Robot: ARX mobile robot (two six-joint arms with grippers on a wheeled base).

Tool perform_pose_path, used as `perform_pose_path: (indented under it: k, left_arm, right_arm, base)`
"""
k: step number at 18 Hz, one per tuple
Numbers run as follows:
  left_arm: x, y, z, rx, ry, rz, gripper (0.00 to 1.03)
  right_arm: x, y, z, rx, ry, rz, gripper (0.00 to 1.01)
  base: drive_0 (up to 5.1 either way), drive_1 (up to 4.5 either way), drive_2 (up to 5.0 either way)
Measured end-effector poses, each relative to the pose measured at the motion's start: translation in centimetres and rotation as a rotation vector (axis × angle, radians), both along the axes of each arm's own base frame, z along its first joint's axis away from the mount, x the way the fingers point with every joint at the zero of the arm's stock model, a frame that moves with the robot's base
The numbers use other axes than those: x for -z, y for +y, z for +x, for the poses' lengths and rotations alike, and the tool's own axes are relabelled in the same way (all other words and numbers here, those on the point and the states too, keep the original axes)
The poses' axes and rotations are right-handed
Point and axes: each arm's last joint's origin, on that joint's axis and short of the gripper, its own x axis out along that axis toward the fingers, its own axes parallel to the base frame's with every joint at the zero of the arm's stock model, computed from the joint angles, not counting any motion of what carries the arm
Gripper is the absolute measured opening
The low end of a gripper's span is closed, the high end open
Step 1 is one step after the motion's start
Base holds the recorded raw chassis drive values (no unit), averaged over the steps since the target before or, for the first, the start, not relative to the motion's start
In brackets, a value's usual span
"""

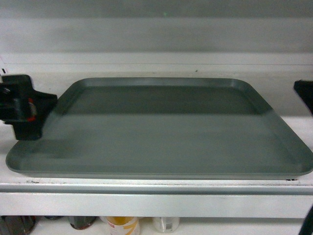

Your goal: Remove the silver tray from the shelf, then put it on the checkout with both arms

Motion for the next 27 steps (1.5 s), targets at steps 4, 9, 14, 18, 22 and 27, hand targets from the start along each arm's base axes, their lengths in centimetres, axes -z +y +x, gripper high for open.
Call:
perform_pose_path:
  k: [4,9,14,18,22,27]
  left_arm:
    - [1.0,-1.0,3.4,0.017,0.075,0.025,0.98]
    - [0.2,-2.2,5.7,0.036,0.099,0.036,0.98]
    - [0.8,-2.3,6.2,0.038,0.175,0.039,0.98]
    - [1.0,-2.3,6.4,0.035,0.173,0.039,0.98]
    - [1.0,-2.3,6.4,0.028,0.156,0.04,0.98]
    - [1.8,-2.2,6.1,0.024,0.145,0.04,0.98]
  right_arm:
    - [0.2,0.6,2.3,-0.021,0.052,-0.005,0.98]
    - [0.0,1.8,3.8,-0.027,0.14,-0.015,0.98]
    - [-0.5,2.5,5.4,0.02,0.205,-0.018,0.98]
    - [0.0,3.2,5.4,0.033,0.265,-0.046,0.98]
    - [0.5,3.1,5.8,0.067,0.252,-0.051,0.98]
    - [1.4,3.4,5.7,0.065,0.224,-0.043,0.98]
  base:
    - [0.0,0.0,0.0]
    - [0.0,0.0,0.0]
    - [0.0,0.0,0.0]
    - [0.0,0.0,0.0]
    - [0.0,0.0,0.0]
    - [0.0,0.0,0.0]
